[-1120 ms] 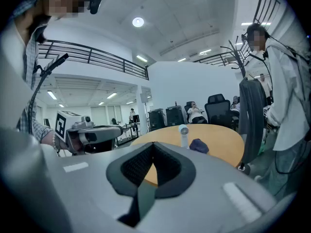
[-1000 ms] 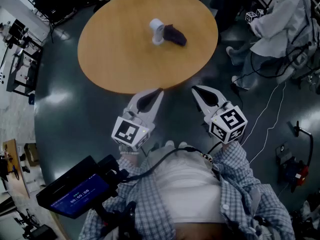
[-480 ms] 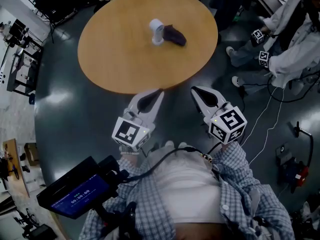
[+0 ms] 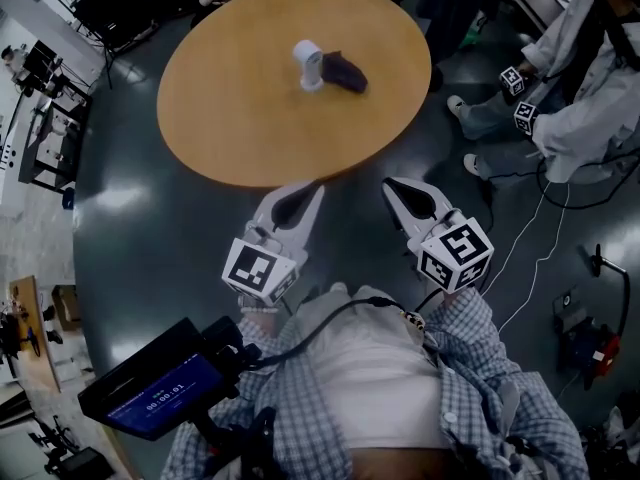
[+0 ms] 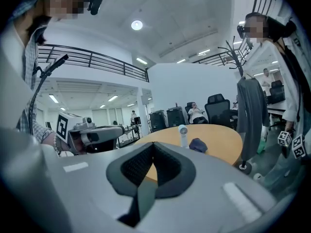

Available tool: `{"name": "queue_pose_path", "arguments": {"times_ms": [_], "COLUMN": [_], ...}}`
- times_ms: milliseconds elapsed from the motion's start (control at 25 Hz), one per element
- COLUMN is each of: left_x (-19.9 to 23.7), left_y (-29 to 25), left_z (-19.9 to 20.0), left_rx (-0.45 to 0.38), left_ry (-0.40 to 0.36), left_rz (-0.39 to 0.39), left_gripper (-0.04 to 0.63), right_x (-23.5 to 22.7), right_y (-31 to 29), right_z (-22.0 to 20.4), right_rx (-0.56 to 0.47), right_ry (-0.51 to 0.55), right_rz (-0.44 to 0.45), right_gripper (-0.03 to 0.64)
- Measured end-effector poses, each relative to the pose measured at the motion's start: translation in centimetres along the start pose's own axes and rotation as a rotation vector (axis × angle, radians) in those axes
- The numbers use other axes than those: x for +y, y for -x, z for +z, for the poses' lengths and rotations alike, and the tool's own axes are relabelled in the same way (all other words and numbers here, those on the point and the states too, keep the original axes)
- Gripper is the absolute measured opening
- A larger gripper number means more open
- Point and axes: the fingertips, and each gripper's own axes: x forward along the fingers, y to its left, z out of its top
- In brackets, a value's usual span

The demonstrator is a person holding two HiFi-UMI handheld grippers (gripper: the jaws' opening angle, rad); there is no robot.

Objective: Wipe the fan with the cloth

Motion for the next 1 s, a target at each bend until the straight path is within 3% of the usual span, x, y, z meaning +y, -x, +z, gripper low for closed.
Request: {"name": "queue_pose_path", "arguments": {"times_ms": [400, 720, 1000], "left_x": [-1.2, 3.1, 3.9], "left_y": [-0.1, -2.1, -3.8], "left_z": [0.2, 0.1, 0.5], "left_rx": [-0.006, -0.011, -0.014], "left_ry": [-0.015, -0.007, -0.009], "left_rz": [0.036, 0.056, 0.052], "left_gripper": [0.000, 0.000, 0.000], "right_x": [-1.6, -3.8, -5.5], "right_y": [2.3, -1.4, -1.9], "right_z": [-1.3, -0.5, 1.1], "right_rx": [0.006, 0.012, 0.014], "right_ry": [-0.018, -0.021, 0.008], "right_rz": [-0.023, -0.023, -0.040], "right_gripper": [0.003, 0.003, 0.003]}}
